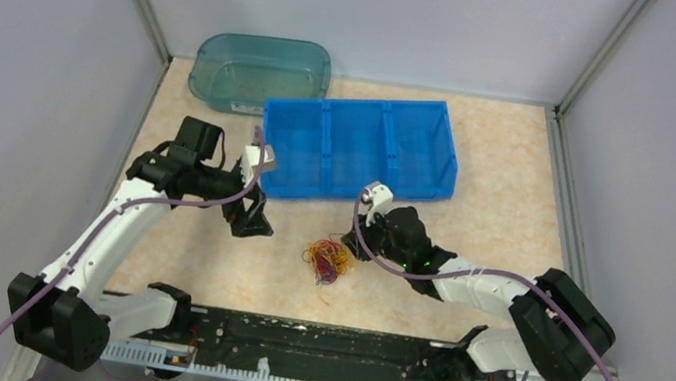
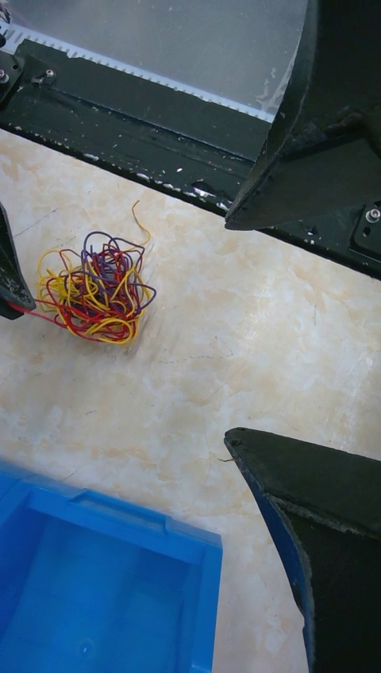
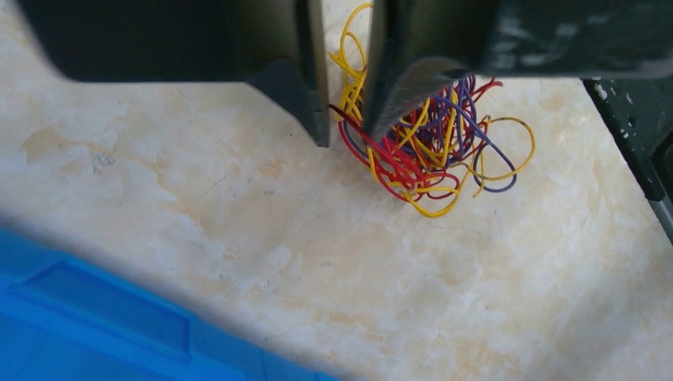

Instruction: Untangle the cables

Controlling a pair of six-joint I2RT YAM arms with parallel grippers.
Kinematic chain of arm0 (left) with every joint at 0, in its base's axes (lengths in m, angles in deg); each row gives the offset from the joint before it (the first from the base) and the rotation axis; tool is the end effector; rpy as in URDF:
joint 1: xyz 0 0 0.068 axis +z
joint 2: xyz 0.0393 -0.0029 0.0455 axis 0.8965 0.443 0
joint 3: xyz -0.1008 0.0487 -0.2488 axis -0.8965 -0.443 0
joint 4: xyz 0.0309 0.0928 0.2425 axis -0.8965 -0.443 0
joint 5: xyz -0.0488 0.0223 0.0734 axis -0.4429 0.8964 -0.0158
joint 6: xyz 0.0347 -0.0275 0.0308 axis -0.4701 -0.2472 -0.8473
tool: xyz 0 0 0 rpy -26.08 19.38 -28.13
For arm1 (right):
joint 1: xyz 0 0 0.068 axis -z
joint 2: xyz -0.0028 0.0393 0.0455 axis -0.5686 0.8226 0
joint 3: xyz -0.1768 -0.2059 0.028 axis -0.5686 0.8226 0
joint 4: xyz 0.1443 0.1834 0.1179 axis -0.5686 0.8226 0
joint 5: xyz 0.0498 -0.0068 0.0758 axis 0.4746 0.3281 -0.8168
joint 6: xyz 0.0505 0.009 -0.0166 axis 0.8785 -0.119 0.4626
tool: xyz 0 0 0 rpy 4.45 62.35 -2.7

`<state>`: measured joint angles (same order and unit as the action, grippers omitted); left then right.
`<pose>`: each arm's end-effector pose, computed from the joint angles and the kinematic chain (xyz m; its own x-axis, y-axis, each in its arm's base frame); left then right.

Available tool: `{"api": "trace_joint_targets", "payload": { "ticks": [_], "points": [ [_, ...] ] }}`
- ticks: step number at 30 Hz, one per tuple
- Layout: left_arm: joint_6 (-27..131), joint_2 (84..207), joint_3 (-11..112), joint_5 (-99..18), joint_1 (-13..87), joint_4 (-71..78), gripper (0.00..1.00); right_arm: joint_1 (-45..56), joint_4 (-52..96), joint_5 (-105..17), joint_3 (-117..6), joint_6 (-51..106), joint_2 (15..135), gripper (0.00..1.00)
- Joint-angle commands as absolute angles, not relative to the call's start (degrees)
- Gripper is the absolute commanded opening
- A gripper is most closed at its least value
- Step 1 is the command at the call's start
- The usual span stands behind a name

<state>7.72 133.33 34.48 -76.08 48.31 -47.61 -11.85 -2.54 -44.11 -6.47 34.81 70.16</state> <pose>0.1923 -0.0785 0.2976 -0.3621 0.5021 -0.7853 0.9087 0.3780 -0.1773 0.1758 0.1919 0.1745 -0.4884 -0.1599 -0.8579 -0.7006 0.6580 0.2762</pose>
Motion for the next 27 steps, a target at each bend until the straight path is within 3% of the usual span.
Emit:
{"api": "trace_joint_targets", "payload": {
  "ticks": [1,2,14,27],
  "points": [
    [8.07,132.96,35.37,-77.91,47.72,-47.78,1.00,-12.80,-8.43,-44.95,-7.39,35.84,67.06,0.04],
    [8.52,132.99,35.61,-78.07,47.73,-47.56,1.00,-12.81,-7.98,-45.02,-7.85,35.90,66.04,0.00],
    [9.10,131.36,37.23,-84.13,46.06,-46.03,1.00,-16.59,-6.41,-52.62,-14.11,40.09,59.65,0.00],
    [13.24,126.96,29.21,-80.57,34.23,-27.21,0.98,-21.10,-13.75,-54.70,-18.94,46.37,58.34,0.00]
  ]
}}
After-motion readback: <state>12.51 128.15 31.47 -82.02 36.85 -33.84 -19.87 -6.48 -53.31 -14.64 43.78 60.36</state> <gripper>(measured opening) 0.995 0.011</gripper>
